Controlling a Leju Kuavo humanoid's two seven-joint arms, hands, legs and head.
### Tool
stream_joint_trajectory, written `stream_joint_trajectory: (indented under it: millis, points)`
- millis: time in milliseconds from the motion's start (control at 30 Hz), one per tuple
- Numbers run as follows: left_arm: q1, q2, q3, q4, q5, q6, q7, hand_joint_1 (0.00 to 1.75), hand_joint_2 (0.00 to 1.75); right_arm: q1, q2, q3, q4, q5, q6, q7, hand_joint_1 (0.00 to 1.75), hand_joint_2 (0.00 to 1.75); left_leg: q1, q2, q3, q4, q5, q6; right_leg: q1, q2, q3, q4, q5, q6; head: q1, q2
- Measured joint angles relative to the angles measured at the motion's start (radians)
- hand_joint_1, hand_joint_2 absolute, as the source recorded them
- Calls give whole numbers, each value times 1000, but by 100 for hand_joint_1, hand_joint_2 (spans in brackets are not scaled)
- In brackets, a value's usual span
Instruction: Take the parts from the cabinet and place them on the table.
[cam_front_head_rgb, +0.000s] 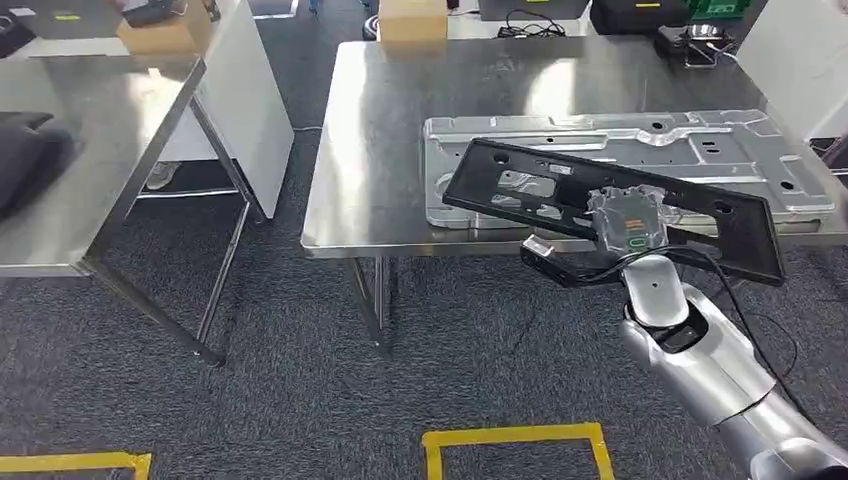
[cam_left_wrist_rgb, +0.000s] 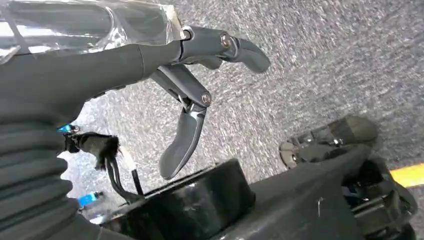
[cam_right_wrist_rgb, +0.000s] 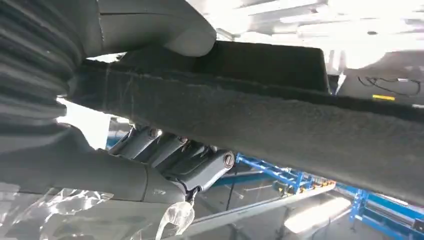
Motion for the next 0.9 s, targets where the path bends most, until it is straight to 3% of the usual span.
stream_joint_trajectory:
  millis: [67, 100, 133, 167, 200, 267, 300, 333, 433, 500, 533, 600, 633, 667, 700, 767, 800, 833, 900]
  points:
    - [-1, -1, 0, 0, 0, -1, 0, 0, 175, 0, -1, -1, -2, 0, 0, 0, 175, 175, 1, 1, 9, 0, -6, 7, 0, 1, -81, 163, -72, 7, 0, 0]
    - [-1, -2, 0, 0, 0, -2, 0, 0, 175, 5, -1, -1, -2, 0, 0, 0, 175, 175, 1, 1, 12, 0, -10, 10, -1, 0, -123, 237, -95, 11, 0, 0]
    - [0, -2, 0, 0, 0, -3, 0, 0, 175, 10, -2, -1, -2, 0, 0, 0, 175, 175, 1, 0, 15, 1, -13, 9, -3, 0, -152, 277, -93, 15, 0, 0]
    - [1, -2, 0, 0, 0, -3, 0, 0, 175, 12, -2, -1, -2, 0, 0, 0, 175, 175, 3, -2, 19, 1, -17, 7, -6, 0, -154, 259, -69, 19, 0, 0]
    - [2, -2, 0, 0, 0, -3, 0, 0, 175, 12, -2, 0, -2, 0, 0, 0, 175, 175, 6, -4, 24, 4, -22, 2, -8, -1, -133, 199, -27, 23, 0, 0]
    - [2, -2, 0, 0, 0, -3, 0, 0, 175, 11, -2, -1, -4, 0, 0, 0, 175, 175, 12, -5, 32, 17, -40, -12, -16, -4, -48, 11, 73, 35, 0, 0]
    - [1, 2, 0, 0, 0, -3, 0, 0, 175, 11, -6, -1, -4, 0, 0, 0, 175, 175, 1, -6, 26, 28, -52, -23, -16, -2, -29, -26, 62, 42, 0, 0]
    - [-1, 2, 0, 0, 0, -3, 0, 0, 175, 8, -5, -1, -5, -1, 0, 0, 175, 175, 1, -6, 21, 38, -60, -25, -18, 5, -32, -30, 64, 23, 0, 0]
    - [1, 2, 0, 0, 0, -3, 0, 0, 175, 14, -7, -1, -6, -1, 1, 0, 175, 175, 2, -6, 24, 32, -59, -28, -13, 5, -35, -27, 58, 4, 0, 0]
    - [0, 3, 0, 0, -1, -3, 0, 0, 175, 8, -6, -2, -7, 0, 0, 0, 175, 175, 7, -2, 5, 78, -86, -41, -16, 5, -28, -29, 55, -9, -1, 0]
    - [-2, 3, 0, 0, -1, -3, 0, 0, 175, 7, -6, -2, -8, 0, 0, 0, 175, 175, 10, -2, -31, 150, -119, -46, -16, 5, -26, -29, 52, -13, 0, 0]
    - [-2, 3, 0, 0, -1, -3, 0, 0, 175, 8, -6, -2, -9, 0, 0, 0, 175, 175, 13, -2, -131, 329, -181, -52, -15, 5, -22, -28, 46, -20, 0, 0]
    - [0, 3, 0, 0, -1, -3, 0, 0, 175, 9, -6, -2, -9, 0, 0, -1, 175, 175, 13, -2, -166, 381, -186, -52, -14, 5, -19, -28, 43, -21, 0, 0]
    - [1, 3, 0, 0, -1, -3, 0, 0, 175, 11, -6, -2, -10, 0, 0, -1, 175, 175, 13, -2, -179, 381, -167, -50, -13, 5, -14, -28, 39, -21, 0, 0]
    - [0, 3, 0, 0, -1, -3, 0, 0, 175, 11, -6, -2, -10, 0, 0, -1, 175, 175, 13, -2, -166, 327, -122, -46, -12, 6, -6, -28, 34, -19, 0, 0]
    - [0, 3, 0, 0, -1, -3, 0, 0, 175, 8, -6, -2, -11, 0, 0, -1, 175, 175, 9, -2, -88, 133, -7, -29, -11, 6, 15, -30, 22, -16, 0, 0]
    - [1, 5, 0, 0, -1, -3, 0, 0, 175, 9, -7, -2, -11, 0, 0, 0, 175, 175, 3, -2, -64, 61, 16, -17, -14, 5, 20, -33, 17, -14, 0, 0]
    - [0, 6, 0, 0, -1, -3, 0, 0, 175, 7, -7, -2, -12, 0, 0, 0, 175, 175, -5, -4, -56, 54, 1, -11, -8, 4, 21, -34, 16, -7, 0, 0]
    - [1, 5, -1, 0, -1, -3, 0, 0, 175, 10, -6, -2, -12, 0, 1, 0, 175, 175, -9, -2, -51, 47, -7, -5, -13, 3, 18, -39, 14, 6, 0, 0]
